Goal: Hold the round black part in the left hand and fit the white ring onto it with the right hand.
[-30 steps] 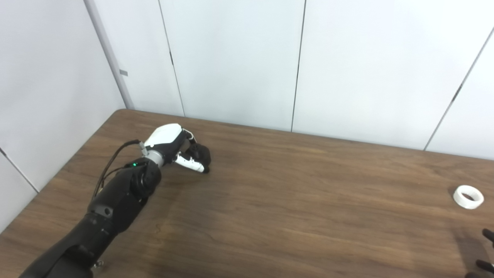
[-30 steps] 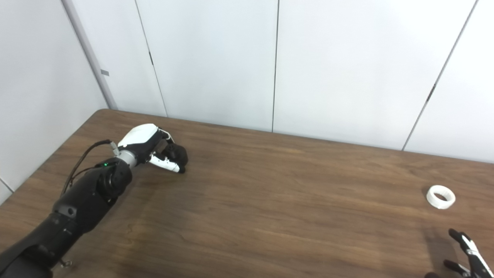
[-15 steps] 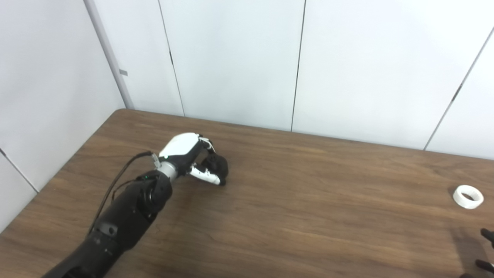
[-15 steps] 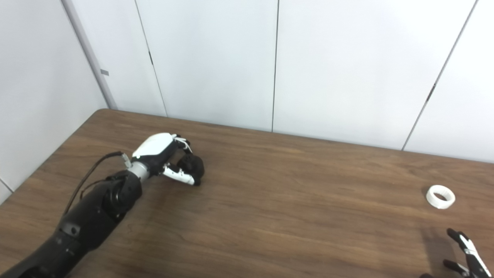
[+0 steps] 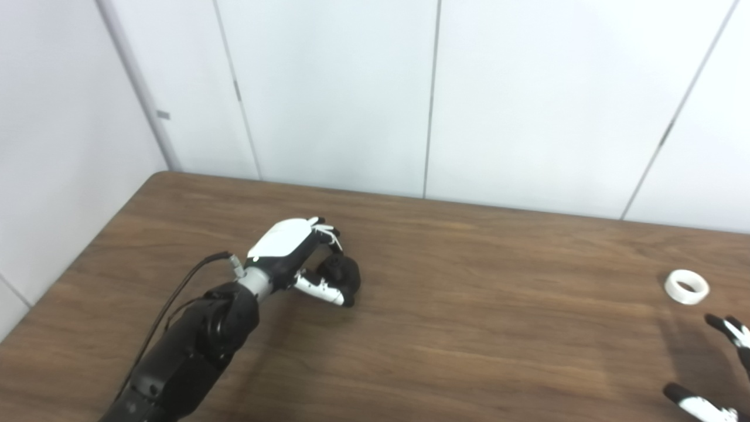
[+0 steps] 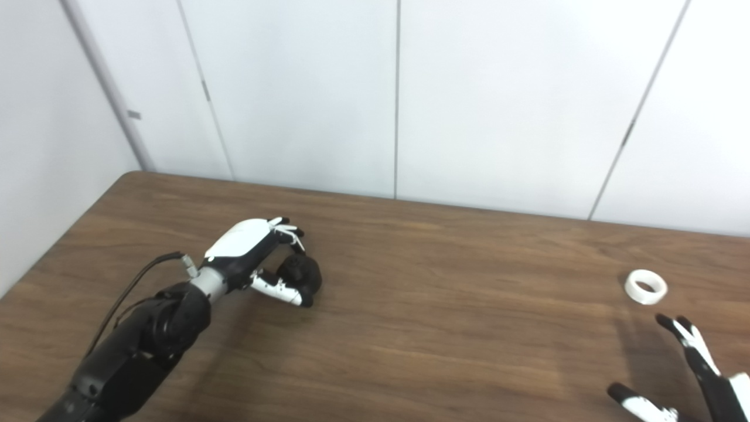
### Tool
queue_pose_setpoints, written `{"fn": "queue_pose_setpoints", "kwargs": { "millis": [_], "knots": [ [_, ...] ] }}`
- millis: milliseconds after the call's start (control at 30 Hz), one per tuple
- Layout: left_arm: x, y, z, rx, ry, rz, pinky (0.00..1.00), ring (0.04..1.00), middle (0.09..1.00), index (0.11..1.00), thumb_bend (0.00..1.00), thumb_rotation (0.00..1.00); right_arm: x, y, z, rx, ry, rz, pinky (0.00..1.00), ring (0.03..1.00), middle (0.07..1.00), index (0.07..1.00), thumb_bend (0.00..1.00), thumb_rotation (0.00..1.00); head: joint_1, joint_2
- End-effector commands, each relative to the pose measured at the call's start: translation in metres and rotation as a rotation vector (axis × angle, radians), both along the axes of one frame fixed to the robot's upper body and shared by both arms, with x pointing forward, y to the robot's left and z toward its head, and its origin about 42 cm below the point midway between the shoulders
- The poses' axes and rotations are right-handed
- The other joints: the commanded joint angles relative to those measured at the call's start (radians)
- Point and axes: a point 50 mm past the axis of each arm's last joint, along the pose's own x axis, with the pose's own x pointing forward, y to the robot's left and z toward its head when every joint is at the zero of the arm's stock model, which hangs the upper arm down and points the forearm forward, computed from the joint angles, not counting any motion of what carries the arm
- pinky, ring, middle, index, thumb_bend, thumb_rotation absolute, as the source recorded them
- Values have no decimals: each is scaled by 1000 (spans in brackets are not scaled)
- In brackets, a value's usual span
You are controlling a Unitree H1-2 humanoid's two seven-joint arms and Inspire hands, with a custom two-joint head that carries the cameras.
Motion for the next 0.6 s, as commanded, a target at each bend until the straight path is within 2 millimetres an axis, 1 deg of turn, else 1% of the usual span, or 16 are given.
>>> {"fn": "queue_pose_setpoints", "kwargs": {
  "millis": [0, 33, 67, 100, 133, 167, 233, 300, 433, 567],
  "knots": [
    [4, -2, 22, -5, -84, -37, 1000, 991, 883, 475, 522, 51, 7, 1, 29, -48, -88, 13, 1000, 1000, 1000, 898, 710, 415, -26, 10],
    [2, -3, 22, -9, -84, -47, 1000, 991, 883, 475, 522, 51, 8, 3, 33, -49, -93, 10, 1000, 1000, 1000, 898, 710, 415, -45, 17],
    [2, -3, 22, -12, -85, -54, 1000, 993, 885, 475, 522, 52, 8, 4, 36, -51, -95, 7, 1000, 1000, 1000, 894, 711, 391, -45, 17],
    [0, -3, 22, -16, -85, -60, 1000, 993, 886, 475, 522, 52, 8, 5, 39, -49, -99, 6, 1000, 1000, 1000, 893, 712, 383, -62, 24],
    [-1, -3, 22, -18, -84, -68, 1000, 995, 888, 475, 522, 52, 9, 6, 42, -54, -103, 3, 1000, 1000, 1000, 893, 706, 357, -87, 33],
    [-2, -4, 22, -20, -84, -80, 1000, 998, 892, 475, 523, 53, 10, 6, 45, -69, -109, -5, 1000, 1000, 1000, 894, 698, 326, -87, 33],
    [-6, -7, 22, -23, -82, -103, 1000, 1000, 895, 475, 522, 53, 12, 7, 50, -114, -123, -29, 998, 1000, 1000, 886, 713, 333, -118, 40],
    [-9, -13, 21, -23, -78, -129, 1000, 1000, 898, 475, 522, 54, 16, 7, 54, -134, -134, -45, 980, 1000, 1000, 879, 719, 330, -126, 41],
    [-14, -23, 16, -32, -72, -174, 1000, 1000, 900, 476, 522, 55, 24, 7, 59, -132, -149, -62, 997, 1000, 1000, 887, 704, 279, -142, 46],
    [-20, -35, 11, -44, -51, -212, 1000, 1000, 901, 475, 522, 54, 32, 4, 65, -155, -155, -80, 988, 1000, 1000, 890, 699, 304, -148, 45]
  ]
}}
